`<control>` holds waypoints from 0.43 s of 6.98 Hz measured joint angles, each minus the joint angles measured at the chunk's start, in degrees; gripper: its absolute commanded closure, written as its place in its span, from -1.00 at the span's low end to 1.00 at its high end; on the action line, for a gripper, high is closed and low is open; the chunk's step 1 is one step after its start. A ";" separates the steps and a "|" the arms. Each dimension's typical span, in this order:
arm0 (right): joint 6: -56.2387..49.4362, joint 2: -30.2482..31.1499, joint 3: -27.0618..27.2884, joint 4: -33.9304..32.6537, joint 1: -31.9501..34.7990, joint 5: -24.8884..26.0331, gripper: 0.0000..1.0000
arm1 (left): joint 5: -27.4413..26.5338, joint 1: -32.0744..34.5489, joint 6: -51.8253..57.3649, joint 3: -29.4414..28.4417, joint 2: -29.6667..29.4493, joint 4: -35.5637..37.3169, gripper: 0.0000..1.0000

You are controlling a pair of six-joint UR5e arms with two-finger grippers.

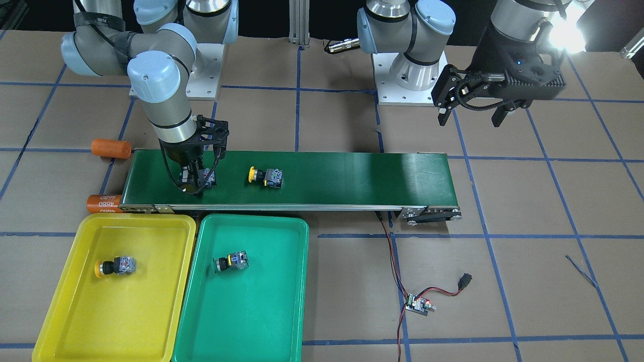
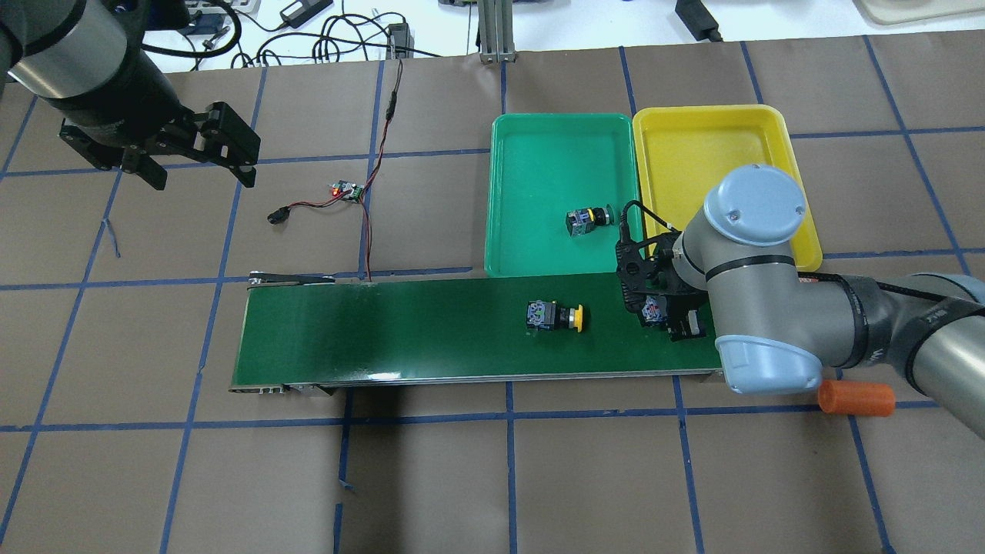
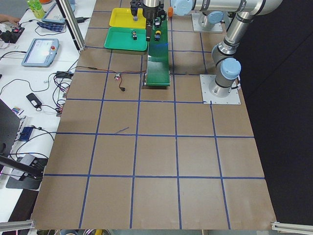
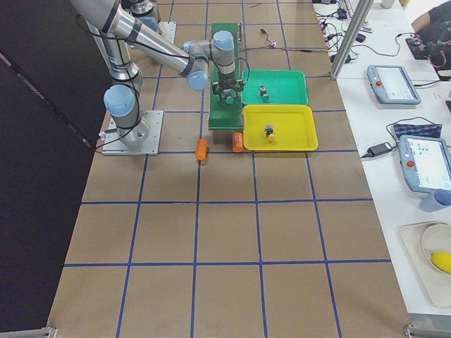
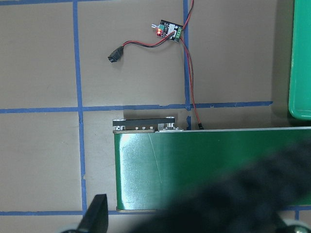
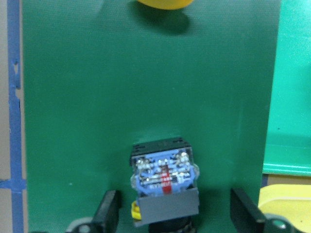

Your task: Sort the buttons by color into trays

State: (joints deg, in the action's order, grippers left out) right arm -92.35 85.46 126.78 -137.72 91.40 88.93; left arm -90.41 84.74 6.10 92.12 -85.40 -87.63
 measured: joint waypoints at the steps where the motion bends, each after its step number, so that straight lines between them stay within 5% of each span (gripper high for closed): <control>1: -0.07 0.00 -0.05 -0.25 0.00 0.01 0.54 | 0.09 0.04 -0.11 1.11 0.35 0.90 -1.00; 3: -0.03 -0.58 -1.59 -0.97 0.06 0.00 0.54 | 0.09 0.07 -0.40 1.74 0.61 3.21 -1.00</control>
State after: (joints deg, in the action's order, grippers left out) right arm -92.38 84.87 125.19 -138.69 91.47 88.93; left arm -90.33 84.81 5.69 93.86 -84.79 -84.42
